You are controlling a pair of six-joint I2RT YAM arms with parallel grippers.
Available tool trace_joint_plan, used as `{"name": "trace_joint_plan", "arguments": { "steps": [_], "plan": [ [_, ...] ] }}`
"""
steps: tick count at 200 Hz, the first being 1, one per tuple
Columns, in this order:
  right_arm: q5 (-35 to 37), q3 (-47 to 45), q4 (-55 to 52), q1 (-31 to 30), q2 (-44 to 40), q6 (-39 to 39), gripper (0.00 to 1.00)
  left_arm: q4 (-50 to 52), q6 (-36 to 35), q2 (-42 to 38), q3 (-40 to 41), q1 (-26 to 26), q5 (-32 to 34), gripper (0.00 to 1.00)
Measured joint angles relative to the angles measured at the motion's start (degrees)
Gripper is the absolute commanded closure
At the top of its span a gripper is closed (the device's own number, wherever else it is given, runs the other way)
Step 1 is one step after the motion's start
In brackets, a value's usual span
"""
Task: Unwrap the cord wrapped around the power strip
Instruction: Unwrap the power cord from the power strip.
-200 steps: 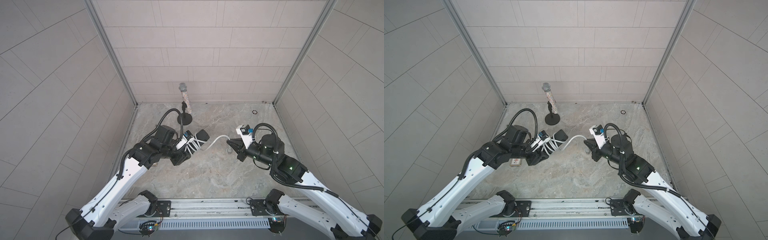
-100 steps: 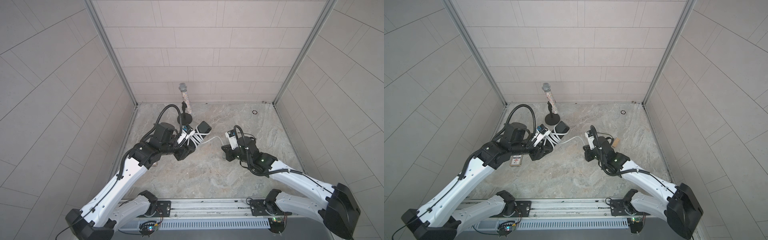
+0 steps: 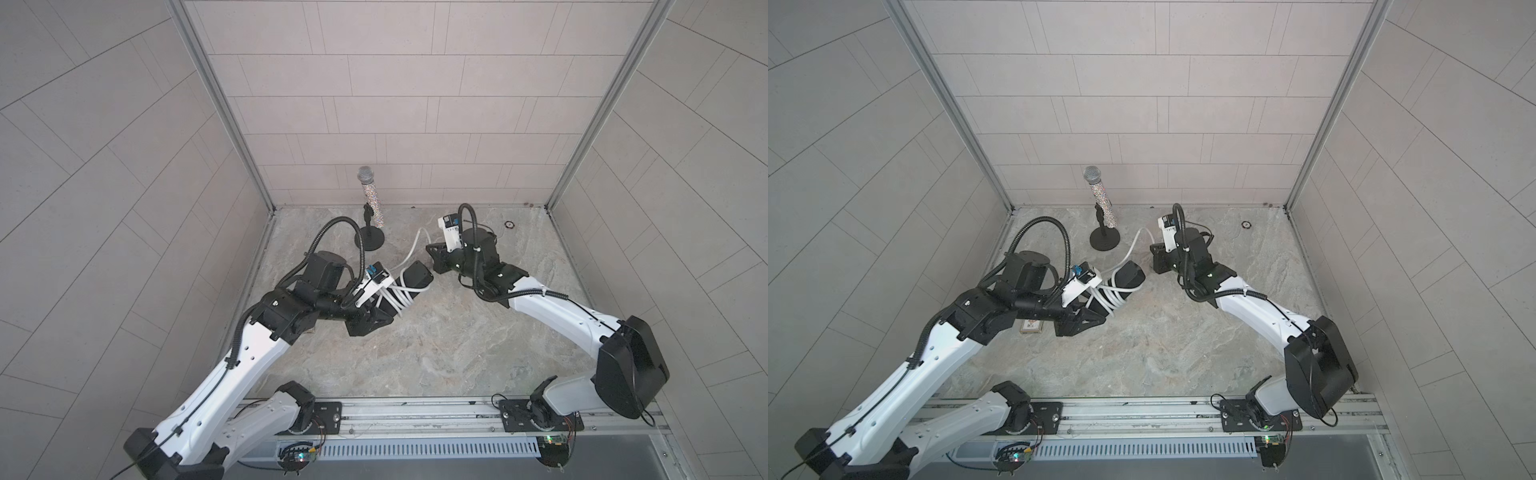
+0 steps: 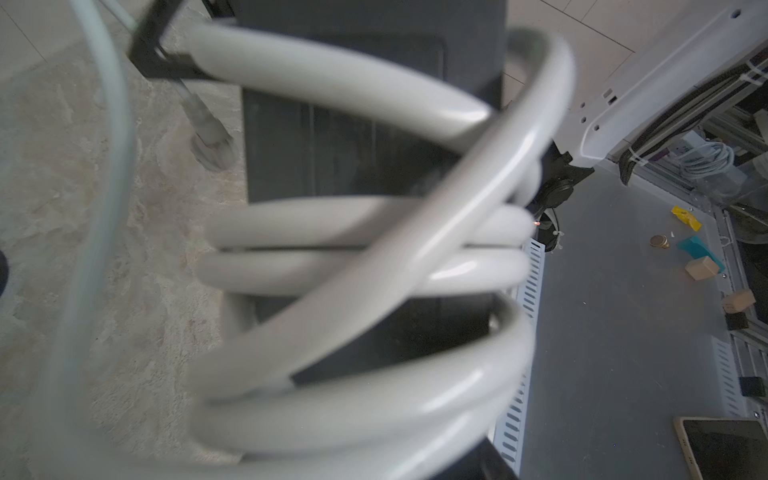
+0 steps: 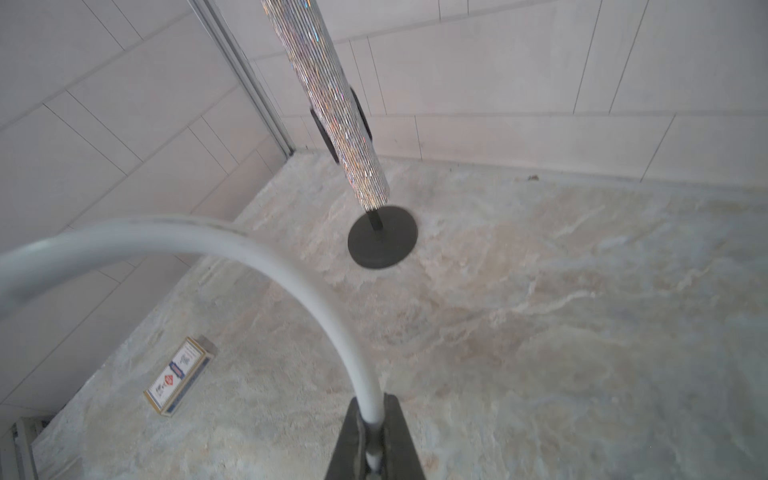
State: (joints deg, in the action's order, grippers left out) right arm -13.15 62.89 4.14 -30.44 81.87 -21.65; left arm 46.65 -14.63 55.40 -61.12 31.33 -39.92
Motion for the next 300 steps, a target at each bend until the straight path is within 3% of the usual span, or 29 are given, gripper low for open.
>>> {"name": "trace_joint_plan", "arguments": {
  "steps": [33, 70, 124, 168, 196, 276, 289, 300],
  "plan": [
    [-2.54, 9.31, -4.61, 1.99, -1.64, 1.97, 1.0, -0.09, 0.94, 2.32, 3.96, 0.0, 0.61, 1.0],
    [-3.3, 9.33, -11.85, 2.21, -11.87, 4.31, 1.0, -2.71, 4.0, 4.48, 7.28, 0.0, 7.91, 1.0],
    [0.94, -4.85, -23.74, 2.16, -32.57, 4.15, 1.0, -9.11, 6.62, 7.34, 6.99, 0.0, 22.34, 1.0],
    [4.9, -18.67, -30.51, 2.16, -40.57, -1.16, 1.0, -13.84, 7.1, 7.34, 4.81, -0.02, 28.41, 1.0],
    [5.79, -23.63, -28.48, 2.16, -38.14, -3.13, 1.0, -15.23, 7.08, 7.28, 2.78, -0.02, 26.08, 1.0],
    [4.96, -25.99, -5.99, 2.14, -14.14, -4.11, 1.0, -11.78, 6.08, 6.84, -8.09, 0.0, 14.82, 1.0],
    [4.33, -26.75, -3.58, 2.14, -13.38, -4.13, 0.88, -10.27, 5.66, 6.84, -9.79, 0.0, 13.05, 1.0],
    [3.43, -27.69, -1.62, 2.16, -13.51, -4.22, 0.65, -8.9, 5.53, 6.86, -11.19, -0.02, 11.63, 1.0]
  ]
}}
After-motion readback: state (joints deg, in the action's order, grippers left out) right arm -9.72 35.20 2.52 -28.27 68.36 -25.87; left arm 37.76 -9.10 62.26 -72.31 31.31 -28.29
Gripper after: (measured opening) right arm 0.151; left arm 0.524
